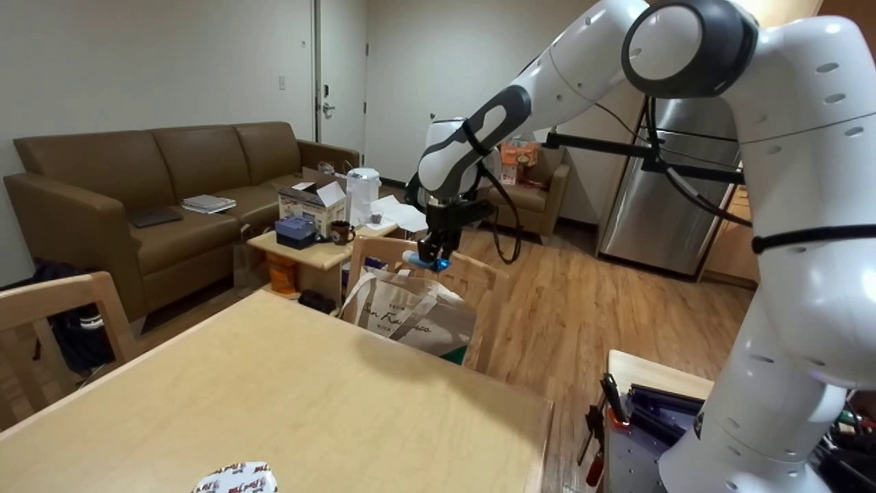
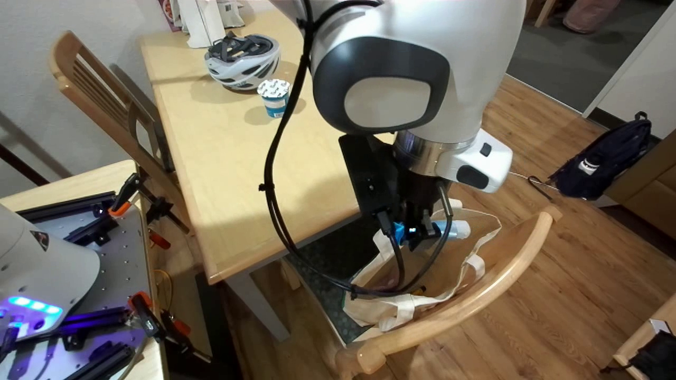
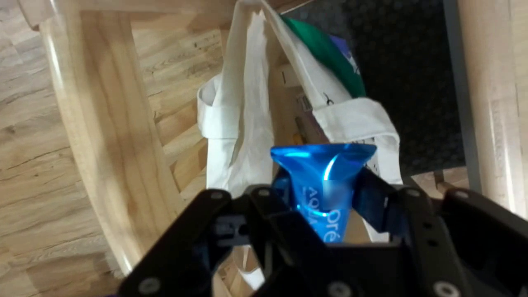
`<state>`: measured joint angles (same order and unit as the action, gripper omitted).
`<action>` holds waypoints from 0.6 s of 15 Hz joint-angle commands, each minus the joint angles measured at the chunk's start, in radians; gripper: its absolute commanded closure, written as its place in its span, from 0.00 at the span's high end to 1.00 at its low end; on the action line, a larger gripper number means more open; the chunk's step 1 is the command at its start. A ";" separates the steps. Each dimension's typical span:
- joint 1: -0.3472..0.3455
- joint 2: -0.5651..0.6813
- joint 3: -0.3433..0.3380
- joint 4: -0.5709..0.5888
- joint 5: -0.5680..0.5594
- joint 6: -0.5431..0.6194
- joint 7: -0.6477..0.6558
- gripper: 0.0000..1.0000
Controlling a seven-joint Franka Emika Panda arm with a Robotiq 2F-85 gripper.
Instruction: Pick the squeeze bottle on the table and put it in the bag
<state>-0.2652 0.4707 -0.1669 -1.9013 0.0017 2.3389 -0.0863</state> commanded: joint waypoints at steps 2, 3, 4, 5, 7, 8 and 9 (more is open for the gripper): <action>-0.021 0.018 0.026 0.023 0.025 -0.126 -0.094 0.11; -0.020 0.025 0.025 0.027 0.021 -0.145 -0.097 0.11; -0.020 0.031 0.023 0.031 0.018 -0.163 -0.101 0.11; -0.024 0.038 0.023 0.035 0.022 -0.180 -0.108 0.11; -0.024 0.057 0.011 0.045 0.003 -0.213 -0.106 0.11; -0.029 0.066 0.005 0.050 0.002 -0.224 -0.101 0.11; -0.033 0.077 -0.003 0.055 -0.001 -0.226 -0.094 0.11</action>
<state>-0.2735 0.5111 -0.1617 -1.8888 0.0014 2.1584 -0.1569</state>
